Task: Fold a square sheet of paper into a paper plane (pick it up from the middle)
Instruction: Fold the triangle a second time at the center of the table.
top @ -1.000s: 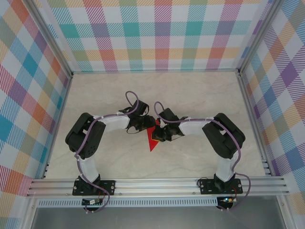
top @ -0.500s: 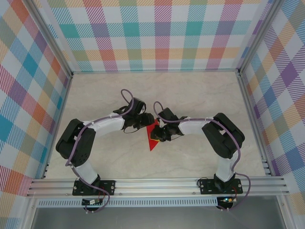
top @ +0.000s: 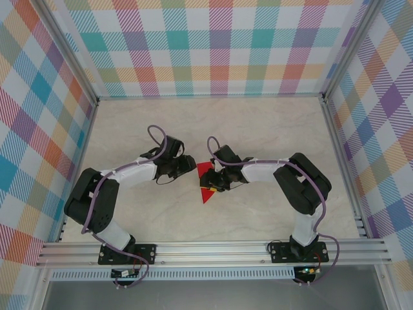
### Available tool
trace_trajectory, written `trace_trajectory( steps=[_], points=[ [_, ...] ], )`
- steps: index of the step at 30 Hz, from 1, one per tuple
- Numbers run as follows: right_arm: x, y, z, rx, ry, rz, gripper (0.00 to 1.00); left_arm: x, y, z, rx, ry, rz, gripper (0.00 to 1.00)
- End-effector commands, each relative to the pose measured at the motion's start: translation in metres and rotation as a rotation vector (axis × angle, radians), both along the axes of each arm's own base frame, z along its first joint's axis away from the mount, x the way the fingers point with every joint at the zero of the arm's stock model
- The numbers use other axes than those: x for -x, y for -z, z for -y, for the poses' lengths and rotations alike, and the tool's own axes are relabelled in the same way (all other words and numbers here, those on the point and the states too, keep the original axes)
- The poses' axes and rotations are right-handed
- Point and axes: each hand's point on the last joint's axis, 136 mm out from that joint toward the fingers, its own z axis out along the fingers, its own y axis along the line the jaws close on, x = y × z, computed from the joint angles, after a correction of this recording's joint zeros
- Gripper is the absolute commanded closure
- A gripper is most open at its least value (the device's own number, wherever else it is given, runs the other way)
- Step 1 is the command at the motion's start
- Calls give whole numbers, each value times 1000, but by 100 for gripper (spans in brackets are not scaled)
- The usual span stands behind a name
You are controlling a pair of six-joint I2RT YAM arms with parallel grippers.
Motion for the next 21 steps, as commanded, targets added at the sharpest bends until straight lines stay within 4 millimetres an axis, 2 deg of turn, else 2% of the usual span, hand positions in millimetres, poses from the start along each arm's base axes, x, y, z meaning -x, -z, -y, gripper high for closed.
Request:
trace_trajectory(
  steps=[1,9,14,18,21],
  points=[
    [10,36,19,115,-11,-17,62,4,-7,2,46,4,2,52],
    [10,34,19,106,-18,-1,73,12,-1,9,85,40,-28,52],
    [10,37,23,130,-8,-10,91,19,0,16,112,69,-39,55],
    [11,39,26,147,-2,-17,96,29,1,25,114,113,-50,62],
    [12,41,27,153,0,-23,98,37,3,31,121,140,-65,71]
  ],
)
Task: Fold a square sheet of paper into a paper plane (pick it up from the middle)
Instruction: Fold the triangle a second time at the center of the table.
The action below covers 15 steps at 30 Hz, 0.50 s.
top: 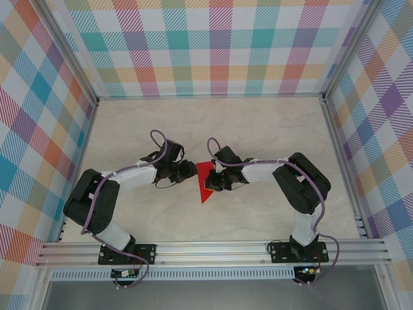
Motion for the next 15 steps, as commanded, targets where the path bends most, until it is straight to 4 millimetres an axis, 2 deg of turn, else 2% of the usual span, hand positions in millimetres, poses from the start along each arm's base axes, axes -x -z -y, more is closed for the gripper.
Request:
trace_trajectory(
  steps=[1,9,15],
  points=[
    [12,33,21,126,15,-47,98,15,-2,12,34,54,-16,73],
    [12,36,23,141,19,-58,99,34,10,30,59,122,-61,92],
    [13,38,23,146,22,-65,100,36,16,38,68,136,-74,97]
  ],
)
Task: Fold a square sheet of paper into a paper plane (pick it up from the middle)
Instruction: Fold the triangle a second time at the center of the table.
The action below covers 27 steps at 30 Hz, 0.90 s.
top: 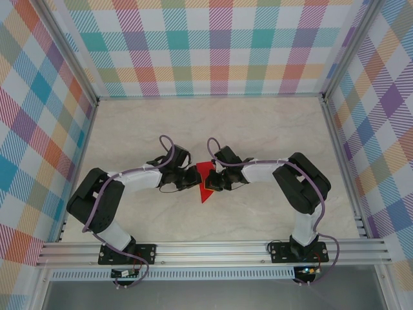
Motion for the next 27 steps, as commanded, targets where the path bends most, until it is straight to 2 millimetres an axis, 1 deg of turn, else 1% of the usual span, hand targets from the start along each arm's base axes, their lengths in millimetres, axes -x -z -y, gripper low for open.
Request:
trace_trajectory(
  steps=[1,6,9,16,20,24,27],
  points=[
    [12,37,23,145,23,-64,100,7,9,9,13,19,-28,97],
    [12,38,23,146,25,-67,100,8,17,11,-2,12,-46,100],
    [13,39,23,148,24,-70,100,7,21,12,-14,11,-50,100],
    [13,36,22,138,28,-70,100,9,32,3,-93,-3,-58,100],
    [11,23,11,65,30,-67,99,12,37,1,-131,-4,-63,100],
    [5,9,7,31,39,-30,99,16,43,-8,-189,-11,-68,100],
    [0,-5,8,11,48,6,99,18,43,-13,-220,-13,-63,100]
  ],
)
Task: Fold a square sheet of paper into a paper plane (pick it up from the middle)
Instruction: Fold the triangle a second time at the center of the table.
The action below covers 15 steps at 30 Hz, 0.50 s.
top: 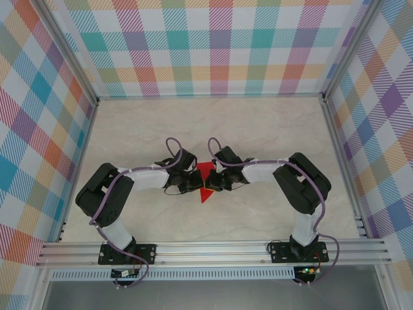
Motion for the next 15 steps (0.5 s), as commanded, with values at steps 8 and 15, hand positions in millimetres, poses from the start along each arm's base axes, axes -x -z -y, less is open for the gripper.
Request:
trace_trajectory(
  steps=[8,15],
  points=[
    [-4,-10,25,49,78,50,97,13,16,-14,-110,2,-30,100],
    [-4,0,33,56,104,33,97,14,16,-15,-116,-2,-29,100]
  ],
)
